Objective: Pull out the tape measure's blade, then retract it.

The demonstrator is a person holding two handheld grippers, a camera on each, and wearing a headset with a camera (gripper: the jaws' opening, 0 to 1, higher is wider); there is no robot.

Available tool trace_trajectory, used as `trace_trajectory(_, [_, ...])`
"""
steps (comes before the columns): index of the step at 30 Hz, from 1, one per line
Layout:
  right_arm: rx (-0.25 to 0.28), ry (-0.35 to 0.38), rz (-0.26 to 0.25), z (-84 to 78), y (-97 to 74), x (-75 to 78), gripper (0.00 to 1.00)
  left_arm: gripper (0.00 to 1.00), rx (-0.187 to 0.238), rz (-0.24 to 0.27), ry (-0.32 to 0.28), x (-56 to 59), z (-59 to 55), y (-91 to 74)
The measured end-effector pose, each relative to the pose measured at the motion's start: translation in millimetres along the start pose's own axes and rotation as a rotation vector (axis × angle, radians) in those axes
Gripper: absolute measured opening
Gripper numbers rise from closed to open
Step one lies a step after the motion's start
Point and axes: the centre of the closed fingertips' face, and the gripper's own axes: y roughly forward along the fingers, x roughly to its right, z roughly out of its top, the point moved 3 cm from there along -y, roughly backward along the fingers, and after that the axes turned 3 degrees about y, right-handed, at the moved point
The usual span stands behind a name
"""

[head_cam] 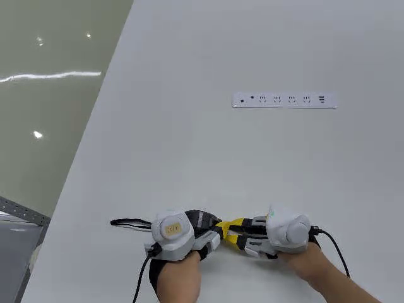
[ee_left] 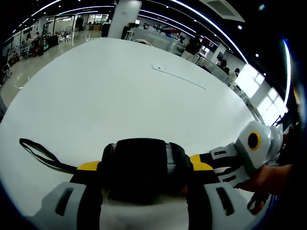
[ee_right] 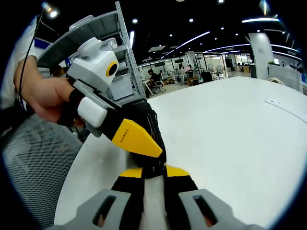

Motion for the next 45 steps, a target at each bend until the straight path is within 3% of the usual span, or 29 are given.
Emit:
trace_trajectory(10, [0.009, 0.015, -0.006, 1.2, -1.1, 1.1, 0.18, 0.7, 0.008, -0.011, 0.06, 0.5, 3.5, -0.5])
trace_trajectory(21, [0.02, 0.022, -0.028, 3.4, -3.1, 4.0, 0.26, 0.76, 0.023, -0.006, 0.061, -2.4, 5.8, -1.2])
trace_trajectory(31, [0.017, 0.023, -0.03, 2.7, -6.1, 4.1, 0.25, 0.76, 0.023, -0.003, 0.076, -4.2, 6.3, -2.9])
trace_trajectory(36, [0.026, 0.023, -0.046, 5.3, -11.0, 3.2, 0.26, 0.75, 0.032, -0.019, 0.084, 0.1, 8.2, -3.5])
trace_trajectory(45, [0.06, 0.051, -0.084, 7.8, -21.7, 3.0, 0.27, 0.75, 0.018, -0.027, 0.113, -2.5, 4.7, -7.6])
